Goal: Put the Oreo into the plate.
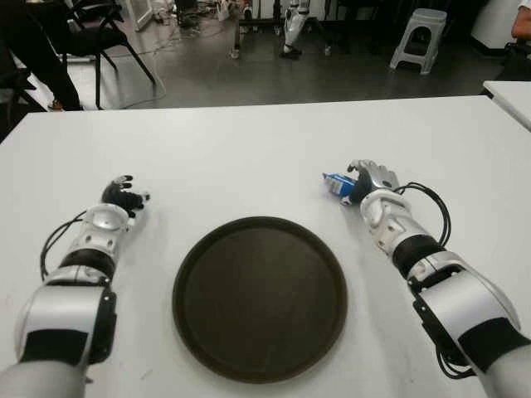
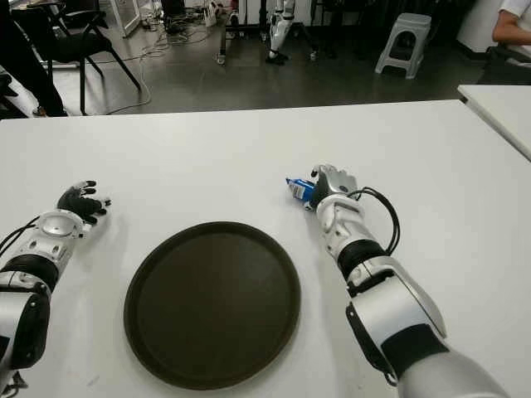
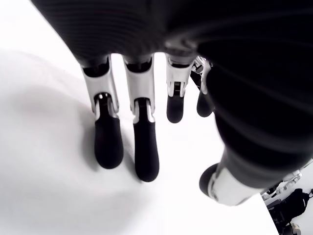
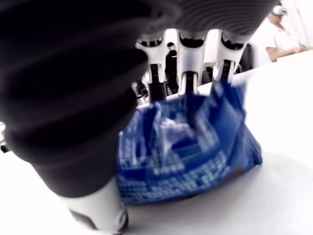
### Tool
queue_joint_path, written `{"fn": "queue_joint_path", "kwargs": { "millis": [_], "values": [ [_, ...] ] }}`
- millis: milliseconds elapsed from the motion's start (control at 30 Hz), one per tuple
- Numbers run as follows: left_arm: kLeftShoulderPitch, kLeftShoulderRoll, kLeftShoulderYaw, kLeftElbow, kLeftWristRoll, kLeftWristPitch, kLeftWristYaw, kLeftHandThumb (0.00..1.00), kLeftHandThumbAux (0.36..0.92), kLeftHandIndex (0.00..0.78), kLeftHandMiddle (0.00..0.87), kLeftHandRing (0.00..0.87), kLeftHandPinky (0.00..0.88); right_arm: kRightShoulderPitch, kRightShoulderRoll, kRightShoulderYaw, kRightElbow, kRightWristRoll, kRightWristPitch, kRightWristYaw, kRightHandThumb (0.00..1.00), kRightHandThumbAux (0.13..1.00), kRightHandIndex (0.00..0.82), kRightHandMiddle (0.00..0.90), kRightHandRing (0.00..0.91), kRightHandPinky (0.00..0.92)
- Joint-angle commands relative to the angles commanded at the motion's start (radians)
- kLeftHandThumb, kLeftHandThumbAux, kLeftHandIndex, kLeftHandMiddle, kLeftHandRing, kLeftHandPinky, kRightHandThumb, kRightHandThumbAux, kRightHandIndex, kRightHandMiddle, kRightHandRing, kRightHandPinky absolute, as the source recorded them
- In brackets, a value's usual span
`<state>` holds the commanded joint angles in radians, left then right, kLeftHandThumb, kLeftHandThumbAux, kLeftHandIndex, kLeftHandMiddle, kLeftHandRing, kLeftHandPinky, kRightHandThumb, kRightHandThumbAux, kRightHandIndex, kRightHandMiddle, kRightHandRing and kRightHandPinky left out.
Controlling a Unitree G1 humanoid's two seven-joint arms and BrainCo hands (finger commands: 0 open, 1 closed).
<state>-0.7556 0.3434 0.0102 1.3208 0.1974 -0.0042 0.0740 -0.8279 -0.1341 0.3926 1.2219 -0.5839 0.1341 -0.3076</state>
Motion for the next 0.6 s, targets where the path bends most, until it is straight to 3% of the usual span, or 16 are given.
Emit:
{"fn": "queue_joint_path", "kwargs": {
  "millis": [333,600],
  "values": [
    [0.002,-0.001,0.004,-0.001,-0.003,-0.007,0.003,0.278,0.786,0.118,0.141,0.164,0.167,0.0,0.003,-0.013,-0.006,0.022,0.0,0.0,0.13,0.902,0.709,0.793,0.8,0.793],
    [-0.001,-0.002,0.011,0.001,-0.009,0.0,-0.004,0.235,0.793,0.092,0.117,0.138,0.14,-0.002,0.003,-0.019,-0.007,0.036,0.001,0.008,0.12,0.901,0.71,0.793,0.801,0.788]
  ]
}}
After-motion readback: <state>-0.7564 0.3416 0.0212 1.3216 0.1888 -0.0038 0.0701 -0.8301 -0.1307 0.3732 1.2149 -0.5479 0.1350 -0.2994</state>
